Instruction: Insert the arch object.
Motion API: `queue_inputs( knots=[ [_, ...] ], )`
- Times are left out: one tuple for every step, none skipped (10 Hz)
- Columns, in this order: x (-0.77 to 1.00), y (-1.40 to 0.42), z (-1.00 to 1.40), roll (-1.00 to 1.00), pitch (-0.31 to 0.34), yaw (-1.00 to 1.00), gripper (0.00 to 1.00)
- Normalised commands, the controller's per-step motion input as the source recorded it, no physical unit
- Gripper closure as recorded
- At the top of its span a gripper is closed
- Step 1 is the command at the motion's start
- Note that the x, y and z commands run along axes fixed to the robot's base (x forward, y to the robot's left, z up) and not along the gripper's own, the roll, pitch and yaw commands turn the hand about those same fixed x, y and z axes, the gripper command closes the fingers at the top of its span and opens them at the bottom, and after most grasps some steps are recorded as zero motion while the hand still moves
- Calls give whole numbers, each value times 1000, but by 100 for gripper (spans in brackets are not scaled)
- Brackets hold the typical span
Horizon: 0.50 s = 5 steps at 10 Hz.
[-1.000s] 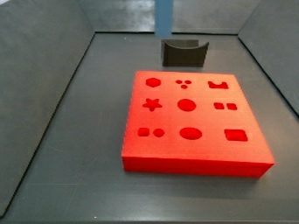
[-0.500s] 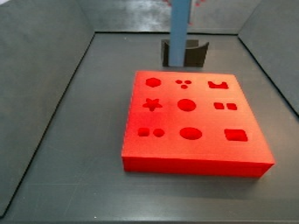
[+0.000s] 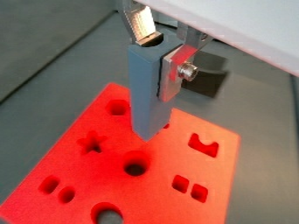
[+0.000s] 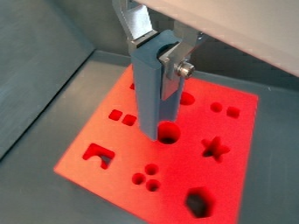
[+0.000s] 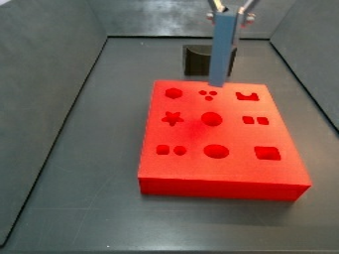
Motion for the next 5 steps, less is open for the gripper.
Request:
queue_inputs(
  knots=[
    [346, 186, -134, -7, 0, -849, 100],
    [371, 186, -109, -26, 0, -829, 100],
    [369, 186, -111, -23, 0, -829, 100],
    [371, 189, -120, -21, 0, -823, 100],
    [363, 180, -97, -33, 0, -823, 100]
  ],
)
